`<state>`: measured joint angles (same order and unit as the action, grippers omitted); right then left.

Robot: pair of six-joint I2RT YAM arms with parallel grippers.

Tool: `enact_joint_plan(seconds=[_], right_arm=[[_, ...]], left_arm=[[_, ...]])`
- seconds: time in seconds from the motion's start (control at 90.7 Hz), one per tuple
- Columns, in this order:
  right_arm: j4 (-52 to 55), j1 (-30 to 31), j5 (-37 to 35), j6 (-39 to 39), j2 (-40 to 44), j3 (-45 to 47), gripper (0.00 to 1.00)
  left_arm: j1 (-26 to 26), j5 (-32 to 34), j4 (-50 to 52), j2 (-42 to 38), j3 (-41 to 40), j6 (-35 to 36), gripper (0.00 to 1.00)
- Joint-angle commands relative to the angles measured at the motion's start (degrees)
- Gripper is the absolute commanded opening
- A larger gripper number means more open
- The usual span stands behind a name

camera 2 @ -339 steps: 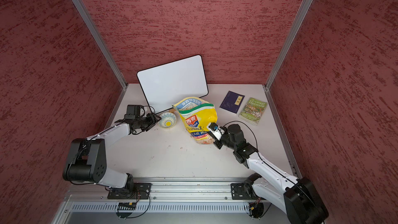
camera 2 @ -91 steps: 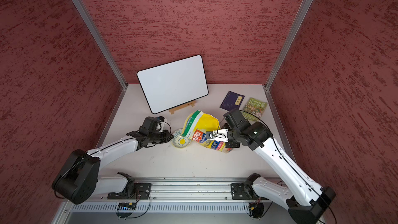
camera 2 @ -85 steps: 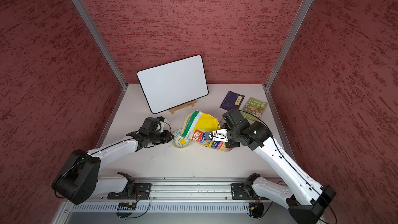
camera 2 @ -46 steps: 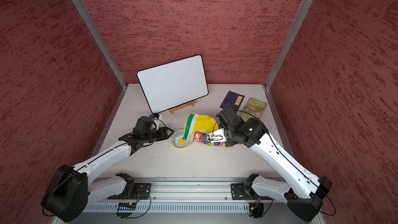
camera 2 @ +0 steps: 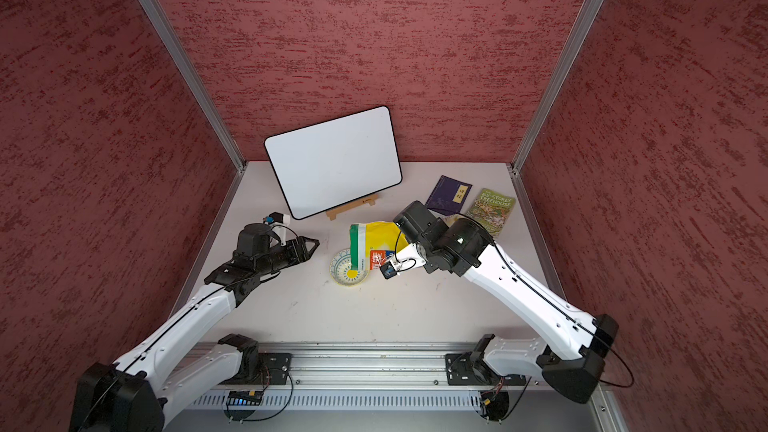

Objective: Pour the oats into the breakfast bowl
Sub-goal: Pour the oats into the bowl.

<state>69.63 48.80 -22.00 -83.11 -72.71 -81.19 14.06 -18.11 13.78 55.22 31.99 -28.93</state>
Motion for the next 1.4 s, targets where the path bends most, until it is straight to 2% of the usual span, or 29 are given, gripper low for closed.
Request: enact_joint_plan(seconds=[0.0,0.474,0.749,0.948,1.388], right_arm=[[-7.68,1.75,-8.6,-4.76,0.3,-3.89,0.0],[-13.85,4.1,-16.29,-14.03,-0.66,-2.85,0.0],[-18.17,4.84,-16.39,-19.31,-2.11,-2.85,0.0],[-17.95,6.26,-16.54,-19.85,-2.99,-2.26,0.0],[-17.19,7.14,-18.41,-20.05,-2.02,-1.35,0.0]], left_arm=[[-0.5,-0.59,1.42,-1.26,-1.19,0.06,0.66],[-0.53,-0.73,1.6,-1.05,-1.28,0.83,0.65],[-0.53,-0.78,2.53,0.62,0.22,2.36,0.66],[-0.53,-2.41,1.96,1.03,0.45,3.82,0.65],[-0.55,-1.75,2.13,2.48,1.52,4.23,0.65]])
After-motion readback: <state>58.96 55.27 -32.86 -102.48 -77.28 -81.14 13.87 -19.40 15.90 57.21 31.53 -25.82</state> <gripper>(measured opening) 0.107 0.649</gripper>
